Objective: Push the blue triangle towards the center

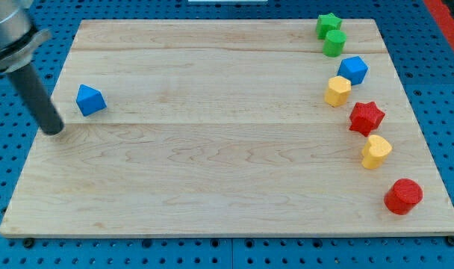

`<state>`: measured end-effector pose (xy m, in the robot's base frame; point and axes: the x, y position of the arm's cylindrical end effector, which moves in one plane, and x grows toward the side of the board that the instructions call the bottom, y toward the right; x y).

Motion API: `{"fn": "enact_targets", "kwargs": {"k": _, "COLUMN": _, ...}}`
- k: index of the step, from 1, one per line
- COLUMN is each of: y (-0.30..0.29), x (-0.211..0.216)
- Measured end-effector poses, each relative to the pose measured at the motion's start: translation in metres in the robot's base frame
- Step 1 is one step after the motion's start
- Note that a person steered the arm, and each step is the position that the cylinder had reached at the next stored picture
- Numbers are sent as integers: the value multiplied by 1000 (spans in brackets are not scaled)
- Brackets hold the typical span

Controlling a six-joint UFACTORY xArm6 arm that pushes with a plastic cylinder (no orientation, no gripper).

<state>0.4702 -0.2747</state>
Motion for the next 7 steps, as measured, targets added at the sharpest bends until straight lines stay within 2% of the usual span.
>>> {"fn": "enact_targets", "kwargs": {"k": 1, "y": -14, "x": -13}}
{"fn": "enact_targets", "kwargs": {"k": 2, "y": 25, "x": -29}}
{"fn": "enact_targets", "kwargs": {"k": 4, "y": 57, "x": -89}}
{"fn": "enact_targets", "kwargs": {"k": 5, "y": 62, "x": -95}}
{"fn": "enact_targets", "kwargs": {"k": 7, "y": 135, "x": -99}}
